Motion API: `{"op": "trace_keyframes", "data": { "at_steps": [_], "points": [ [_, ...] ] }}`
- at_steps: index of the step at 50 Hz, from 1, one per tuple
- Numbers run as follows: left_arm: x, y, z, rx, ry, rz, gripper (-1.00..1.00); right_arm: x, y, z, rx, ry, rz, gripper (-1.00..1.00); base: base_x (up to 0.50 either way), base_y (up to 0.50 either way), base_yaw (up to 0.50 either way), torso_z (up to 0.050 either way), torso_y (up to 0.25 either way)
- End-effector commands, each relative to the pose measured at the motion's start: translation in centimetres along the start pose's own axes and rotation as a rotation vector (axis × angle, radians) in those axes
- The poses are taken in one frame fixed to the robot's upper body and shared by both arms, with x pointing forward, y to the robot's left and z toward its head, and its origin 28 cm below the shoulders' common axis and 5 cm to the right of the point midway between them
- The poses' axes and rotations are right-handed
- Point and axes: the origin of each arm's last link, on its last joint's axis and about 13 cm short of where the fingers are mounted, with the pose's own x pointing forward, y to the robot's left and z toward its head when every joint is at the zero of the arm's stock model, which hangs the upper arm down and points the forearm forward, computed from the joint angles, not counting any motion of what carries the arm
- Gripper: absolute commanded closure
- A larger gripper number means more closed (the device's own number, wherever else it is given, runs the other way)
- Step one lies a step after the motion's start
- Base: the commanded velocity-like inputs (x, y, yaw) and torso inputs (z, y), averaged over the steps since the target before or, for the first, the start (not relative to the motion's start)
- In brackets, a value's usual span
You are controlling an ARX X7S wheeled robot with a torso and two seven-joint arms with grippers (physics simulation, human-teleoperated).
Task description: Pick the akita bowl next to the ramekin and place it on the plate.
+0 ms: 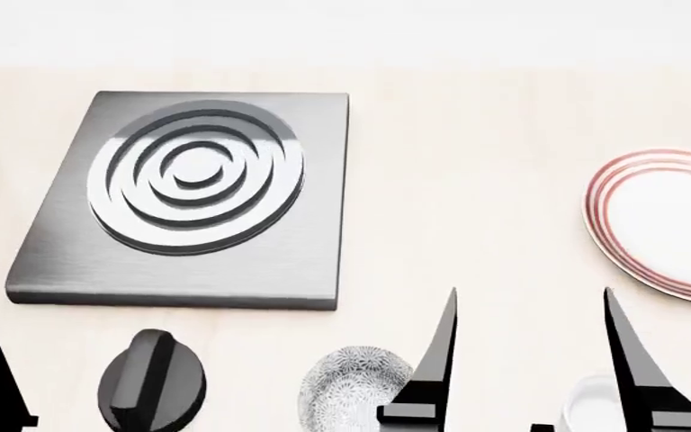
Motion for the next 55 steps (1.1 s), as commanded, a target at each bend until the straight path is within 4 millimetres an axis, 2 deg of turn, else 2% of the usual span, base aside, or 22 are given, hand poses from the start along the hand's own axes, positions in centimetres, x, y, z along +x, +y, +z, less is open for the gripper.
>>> {"op": "trace_keyframes", "data": {
  "at_steps": [1,21,33,55],
  "points": [
    [0.0,0.1,0.06,0.004,-0.007,-0.001,-1.0,0.14,-0.18,-0.25,0.0,0.013,-0.01,-1.0,0.0,0.0,0.0,0.0,-0.25],
    [0.01,-0.01,0.05,0.011,-0.014,-0.002,-1.0,0.12,-0.25,-0.09,0.0,0.009,-0.014,-1.0,0.0,0.0,0.0,0.0,-0.245],
    [-0.06,-0.06,0.05,0.005,-0.018,0.005,-1.0,0.13,-0.21,-0.32,0.009,0.02,-0.013,-1.0,0.0,0.0,0.0,0.0,-0.01],
    [-0.04,-0.32,-0.2,0.022,-0.007,-0.002,-1.0,0.05,0.25,0.03,0.216,0.159,0.138,-1.0,0.0,0.0,0.0,0.0,0.0]
  ]
}}
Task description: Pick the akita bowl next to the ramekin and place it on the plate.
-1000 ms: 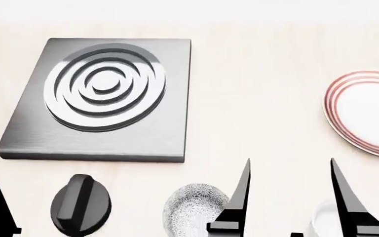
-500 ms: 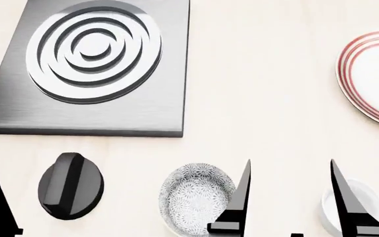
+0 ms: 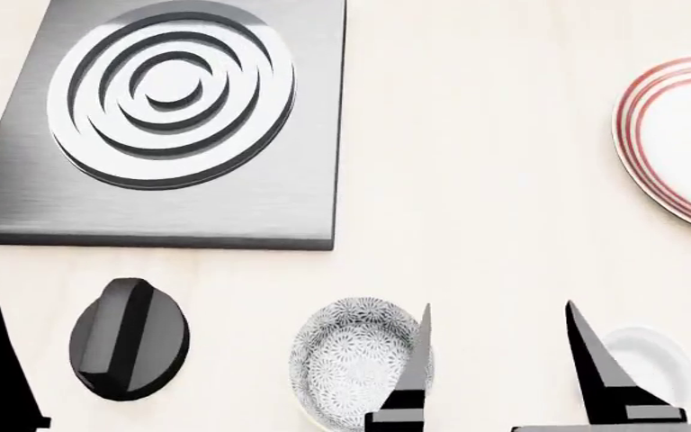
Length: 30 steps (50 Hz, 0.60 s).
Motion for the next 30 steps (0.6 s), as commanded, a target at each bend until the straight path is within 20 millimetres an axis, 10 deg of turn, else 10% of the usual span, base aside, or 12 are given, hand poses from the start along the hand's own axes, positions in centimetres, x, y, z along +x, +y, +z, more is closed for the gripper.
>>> {"op": "trace_keyframes", "data": {
  "at_steps": [1,30],
  "points": [
    [-0.08,0.09,0.09,0.006,-0.01,-0.002,-1.0,0.28,0.11,-0.09,0.089,0.054,0.06,-1.0,0.0,0.0,0.0,0.0,0.0],
    [-0.09,0.19,0.03,0.008,-0.012,0.001,-1.0,0.83,0.2,-0.78,0.246,0.138,0.118,-1.0,0.0,0.0,0.0,0.0,0.0]
  ]
}}
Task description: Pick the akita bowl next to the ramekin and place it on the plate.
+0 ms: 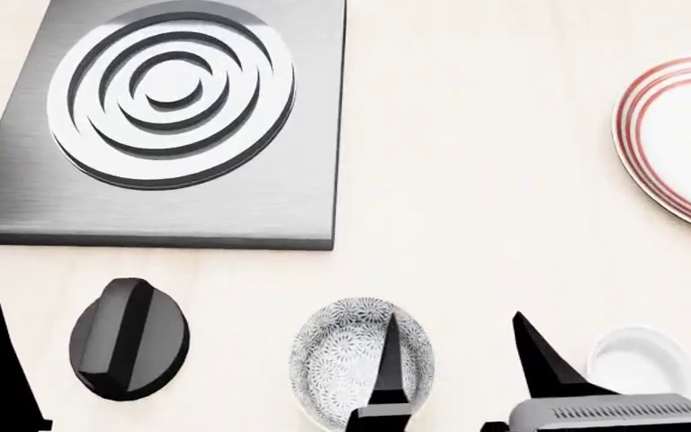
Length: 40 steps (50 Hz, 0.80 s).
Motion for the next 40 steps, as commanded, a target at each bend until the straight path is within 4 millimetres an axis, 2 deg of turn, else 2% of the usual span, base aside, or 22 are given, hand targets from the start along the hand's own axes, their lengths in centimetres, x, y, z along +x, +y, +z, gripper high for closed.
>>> {"op": "trace_keyframes", "data": {
  "at_steps": [1,40],
  "points": [
    [0.0,0.2,0.2,0.002,-0.013,0.003,-1.0,0.3,-0.1,-0.4,0.035,0.026,0.008,-1.0,0.0,0.0,0.0,0.0,0.0],
    [0.1,0.3,0.1,0.003,-0.015,0.01,-1.0,0.9,-0.6,-1.7,0.103,0.111,0.005,-1.0,0.0,0.0,0.0,0.0,0.0]
  ]
}}
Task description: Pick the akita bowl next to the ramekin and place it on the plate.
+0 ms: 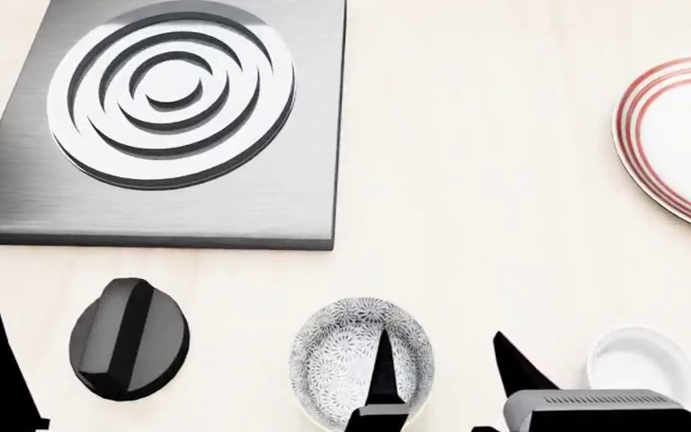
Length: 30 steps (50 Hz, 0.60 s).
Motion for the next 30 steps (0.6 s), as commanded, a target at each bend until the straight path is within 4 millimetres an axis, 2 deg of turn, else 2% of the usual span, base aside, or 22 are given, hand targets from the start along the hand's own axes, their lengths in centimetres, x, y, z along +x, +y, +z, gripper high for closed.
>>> {"op": "trace_keyframes", "data": {
  "at_steps": [1,30],
  "points": [
    [0.09,0.17,0.24,0.002,-0.017,0.005,-1.0,0.26,-0.33,-0.35,0.021,0.015,-0.009,-1.0,0.0,0.0,0.0,0.0,0.0],
    [0.02,0.3,0.09,0.005,-0.013,0.01,-1.0,0.83,-0.56,-1.33,0.04,0.071,-0.001,-1.0,0.0,0.0,0.0,0.0,0.0]
  ]
}}
